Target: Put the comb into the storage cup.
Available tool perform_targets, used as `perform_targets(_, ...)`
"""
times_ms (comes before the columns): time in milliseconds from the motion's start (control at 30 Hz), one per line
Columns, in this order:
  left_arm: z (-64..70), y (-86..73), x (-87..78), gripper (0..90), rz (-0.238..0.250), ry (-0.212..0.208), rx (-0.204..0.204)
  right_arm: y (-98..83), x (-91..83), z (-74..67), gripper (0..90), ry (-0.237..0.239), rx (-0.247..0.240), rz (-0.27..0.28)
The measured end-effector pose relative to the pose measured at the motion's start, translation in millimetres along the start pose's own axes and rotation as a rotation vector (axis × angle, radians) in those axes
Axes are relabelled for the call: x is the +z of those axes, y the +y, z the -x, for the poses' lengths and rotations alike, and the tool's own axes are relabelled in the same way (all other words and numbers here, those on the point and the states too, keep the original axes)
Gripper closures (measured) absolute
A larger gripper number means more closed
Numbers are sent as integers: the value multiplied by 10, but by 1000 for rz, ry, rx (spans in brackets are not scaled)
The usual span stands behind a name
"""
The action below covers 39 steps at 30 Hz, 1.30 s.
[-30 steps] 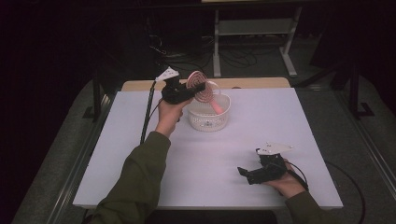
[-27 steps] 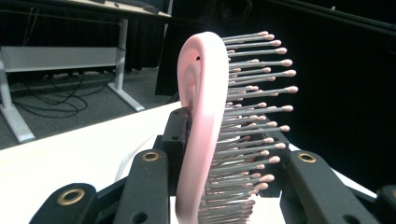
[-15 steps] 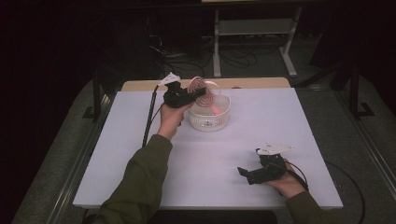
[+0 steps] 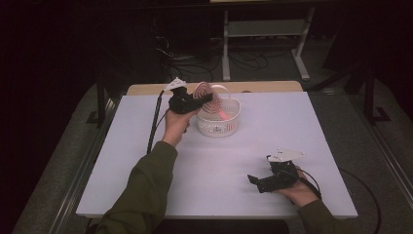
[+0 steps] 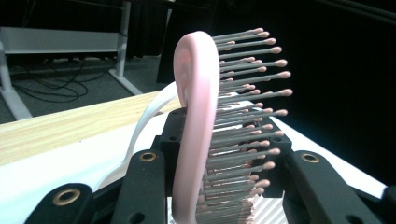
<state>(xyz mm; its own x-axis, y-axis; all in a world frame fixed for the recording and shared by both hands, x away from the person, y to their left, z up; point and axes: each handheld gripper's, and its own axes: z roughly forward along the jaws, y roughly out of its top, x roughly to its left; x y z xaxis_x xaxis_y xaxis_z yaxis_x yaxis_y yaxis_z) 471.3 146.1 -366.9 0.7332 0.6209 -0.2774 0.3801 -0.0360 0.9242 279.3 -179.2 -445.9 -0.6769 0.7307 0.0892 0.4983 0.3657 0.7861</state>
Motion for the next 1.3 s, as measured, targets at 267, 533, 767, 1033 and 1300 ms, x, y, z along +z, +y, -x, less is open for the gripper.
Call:
perform_targets(267,-83,-32,-32,592,-21,33,4,-2,7,-3,0,2,2,-4)
perform_targets(533,-142,-50,-50,571,-44,61,15,-5,13,-5,0,2,-2,-5)
perform_targets(767,-193,-81,-73,536,-56,88,16,-6,16,-5,0,3,-3,-6)
perform_targets(1033,-185,-90,-66,473,-59,107,33,-7,18,-5,0,3,-4,-7)
perform_targets(1300,-208,-100,-77,379,-75,126,44,-6,15,-1,0,3,-4,-3)
